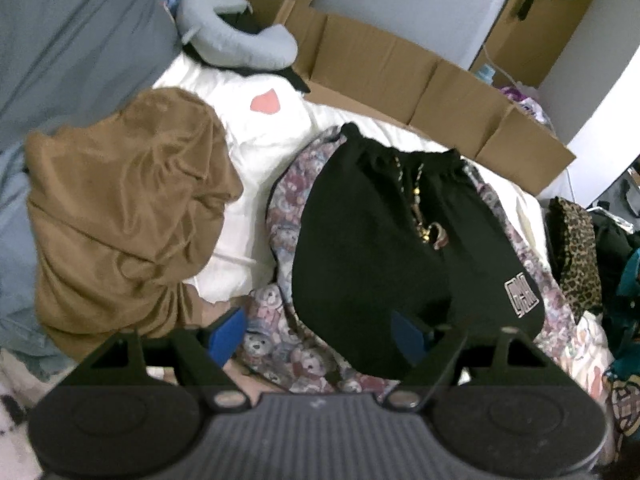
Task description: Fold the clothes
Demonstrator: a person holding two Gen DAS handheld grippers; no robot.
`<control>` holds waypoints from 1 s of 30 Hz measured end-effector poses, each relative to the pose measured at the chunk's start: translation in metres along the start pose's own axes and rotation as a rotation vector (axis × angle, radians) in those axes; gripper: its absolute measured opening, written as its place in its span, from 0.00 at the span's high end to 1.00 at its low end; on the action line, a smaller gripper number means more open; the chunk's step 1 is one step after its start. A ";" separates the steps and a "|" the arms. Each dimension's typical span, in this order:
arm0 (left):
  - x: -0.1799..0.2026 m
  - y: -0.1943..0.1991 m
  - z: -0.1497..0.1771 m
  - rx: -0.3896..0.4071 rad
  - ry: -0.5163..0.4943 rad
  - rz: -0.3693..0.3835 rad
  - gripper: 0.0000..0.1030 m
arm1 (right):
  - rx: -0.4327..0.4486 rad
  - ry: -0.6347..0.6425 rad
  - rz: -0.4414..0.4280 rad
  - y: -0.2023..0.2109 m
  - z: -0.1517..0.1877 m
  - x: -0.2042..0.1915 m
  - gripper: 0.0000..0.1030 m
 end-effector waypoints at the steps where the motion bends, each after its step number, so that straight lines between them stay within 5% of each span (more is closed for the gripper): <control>1: -0.002 -0.006 0.004 -0.005 0.004 0.005 0.23 | -0.006 0.000 0.004 -0.007 0.006 0.001 0.29; 15: -0.028 -0.083 0.048 -0.014 -0.023 -0.005 0.23 | -0.002 -0.111 0.076 -0.065 0.043 0.031 0.29; 30: -0.063 -0.117 0.116 -0.157 0.008 -0.013 0.30 | -0.100 -0.131 0.078 -0.131 0.117 0.022 0.29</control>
Point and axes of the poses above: each gripper's, at about its wrist camera, not at the fingertips, and y roughly against the way its jaws point, x to its right, z to its underside, the point moved 10 cm from there along -y, roughly the way its jaws point, and after that the axes turned 13 degrees about x, right-handed, at the moved point
